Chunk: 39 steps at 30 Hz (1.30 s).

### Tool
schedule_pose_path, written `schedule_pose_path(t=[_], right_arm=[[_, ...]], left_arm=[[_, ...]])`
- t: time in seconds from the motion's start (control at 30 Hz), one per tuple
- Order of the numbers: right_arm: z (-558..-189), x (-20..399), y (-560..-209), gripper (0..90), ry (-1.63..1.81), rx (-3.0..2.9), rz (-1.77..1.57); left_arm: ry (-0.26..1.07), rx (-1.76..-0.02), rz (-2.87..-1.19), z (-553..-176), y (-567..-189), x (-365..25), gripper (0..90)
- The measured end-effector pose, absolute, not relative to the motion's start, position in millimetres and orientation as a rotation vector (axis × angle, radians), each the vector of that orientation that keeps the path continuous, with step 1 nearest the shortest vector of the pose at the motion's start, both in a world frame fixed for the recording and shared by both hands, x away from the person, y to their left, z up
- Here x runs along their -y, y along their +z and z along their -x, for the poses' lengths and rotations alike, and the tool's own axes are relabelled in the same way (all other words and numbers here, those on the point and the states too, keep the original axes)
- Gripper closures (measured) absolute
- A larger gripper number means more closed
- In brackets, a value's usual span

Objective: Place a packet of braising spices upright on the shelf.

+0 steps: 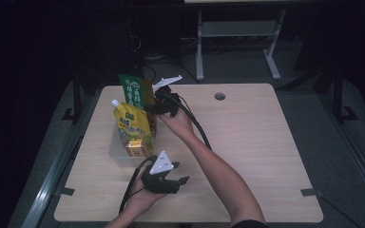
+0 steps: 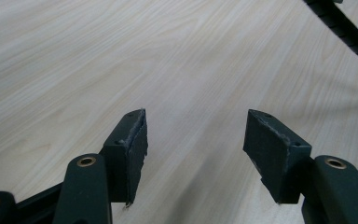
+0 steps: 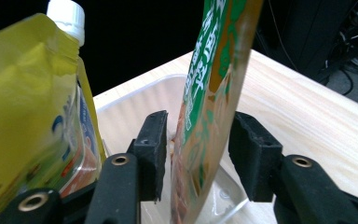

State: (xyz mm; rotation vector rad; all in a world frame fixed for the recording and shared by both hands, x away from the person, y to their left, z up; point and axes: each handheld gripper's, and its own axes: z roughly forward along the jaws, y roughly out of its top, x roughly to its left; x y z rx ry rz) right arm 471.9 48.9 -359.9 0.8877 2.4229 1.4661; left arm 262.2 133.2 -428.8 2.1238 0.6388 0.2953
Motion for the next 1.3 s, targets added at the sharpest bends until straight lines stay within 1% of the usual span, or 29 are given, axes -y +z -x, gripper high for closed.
schedule_pose_path(t=[0.13, 0.47, 0.97, 1.3], right_arm=[[-471.9, -39.4, -355.8, 49.6, 1.451, -2.430, -0.916], [-466.9, -9.1, -348.1, 43.1, 1.455, -2.441, -0.950], [-446.7, 42.8, -346.8, 39.6, 1.481, -2.417, -1.004], [-432.7, 72.2, -349.3, 38.5, 1.470, -2.417, -1.035]], left_arm=[[0.299, -0.634, -2.133, -262.3, -428.6, -133.4, 38.4], [0.298, -0.648, -2.126, -262.8, -430.1, -132.8, 36.5], [0.316, -0.621, -2.155, -262.9, -430.4, -131.0, 35.5], [0.306, -0.640, -2.142, -262.9, -432.3, -130.9, 34.7]])
